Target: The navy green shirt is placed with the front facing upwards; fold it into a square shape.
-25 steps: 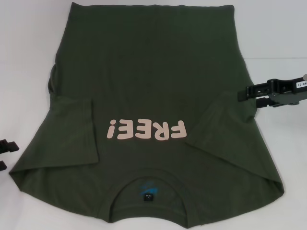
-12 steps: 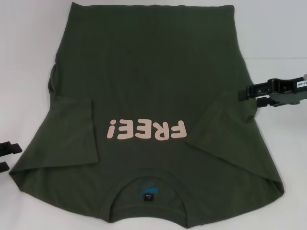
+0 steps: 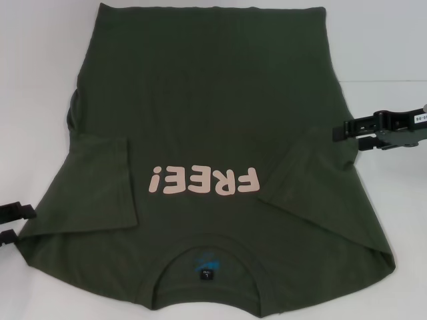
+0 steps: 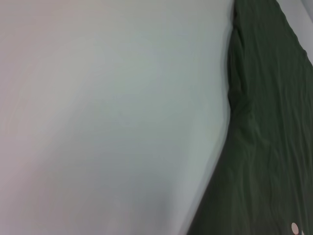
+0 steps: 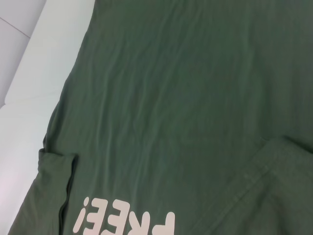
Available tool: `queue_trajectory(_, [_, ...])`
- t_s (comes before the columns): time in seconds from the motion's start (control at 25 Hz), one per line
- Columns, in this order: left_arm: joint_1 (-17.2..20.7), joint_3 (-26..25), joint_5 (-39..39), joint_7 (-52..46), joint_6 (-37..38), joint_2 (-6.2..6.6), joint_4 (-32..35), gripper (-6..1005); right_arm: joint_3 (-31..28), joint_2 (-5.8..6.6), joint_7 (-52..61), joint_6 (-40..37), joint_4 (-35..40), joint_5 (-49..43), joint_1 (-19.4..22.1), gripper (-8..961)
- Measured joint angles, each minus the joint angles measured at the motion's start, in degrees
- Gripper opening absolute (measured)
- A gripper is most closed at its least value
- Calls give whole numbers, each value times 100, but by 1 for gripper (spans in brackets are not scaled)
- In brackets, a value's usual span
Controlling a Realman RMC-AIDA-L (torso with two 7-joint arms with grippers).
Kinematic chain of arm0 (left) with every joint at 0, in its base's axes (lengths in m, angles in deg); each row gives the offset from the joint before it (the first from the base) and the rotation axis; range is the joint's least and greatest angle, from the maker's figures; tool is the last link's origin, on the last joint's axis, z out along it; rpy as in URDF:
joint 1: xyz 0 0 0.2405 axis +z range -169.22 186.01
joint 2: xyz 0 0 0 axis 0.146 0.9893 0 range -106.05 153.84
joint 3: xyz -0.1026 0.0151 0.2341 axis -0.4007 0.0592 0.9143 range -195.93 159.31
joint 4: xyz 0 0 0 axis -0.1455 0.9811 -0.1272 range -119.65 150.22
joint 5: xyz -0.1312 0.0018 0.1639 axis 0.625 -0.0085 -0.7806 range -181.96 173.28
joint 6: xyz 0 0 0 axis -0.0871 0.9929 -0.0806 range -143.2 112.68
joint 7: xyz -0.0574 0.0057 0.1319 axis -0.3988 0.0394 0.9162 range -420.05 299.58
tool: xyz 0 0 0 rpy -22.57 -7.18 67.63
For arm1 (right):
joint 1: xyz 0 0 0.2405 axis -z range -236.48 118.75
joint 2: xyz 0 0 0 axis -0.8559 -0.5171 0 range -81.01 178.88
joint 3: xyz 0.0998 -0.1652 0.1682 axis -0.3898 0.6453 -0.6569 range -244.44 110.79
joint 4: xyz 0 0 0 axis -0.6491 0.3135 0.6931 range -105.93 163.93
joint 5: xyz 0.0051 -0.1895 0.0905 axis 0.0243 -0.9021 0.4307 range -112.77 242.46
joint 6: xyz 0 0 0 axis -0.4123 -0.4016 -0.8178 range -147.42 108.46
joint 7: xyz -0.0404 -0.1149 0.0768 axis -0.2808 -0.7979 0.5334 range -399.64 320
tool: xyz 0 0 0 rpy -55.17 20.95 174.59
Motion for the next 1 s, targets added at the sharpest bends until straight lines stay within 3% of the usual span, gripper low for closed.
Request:
queue_trajectory(0.56, [-217,-44,88,323,455,34,-299,724,-9,-1,-7,-15,0,0,31,832])
queue_trajectory(1.0, [-43,-383,129,192,232,44,-130,725,-9,-1,-1,-26,0,0,36,834])
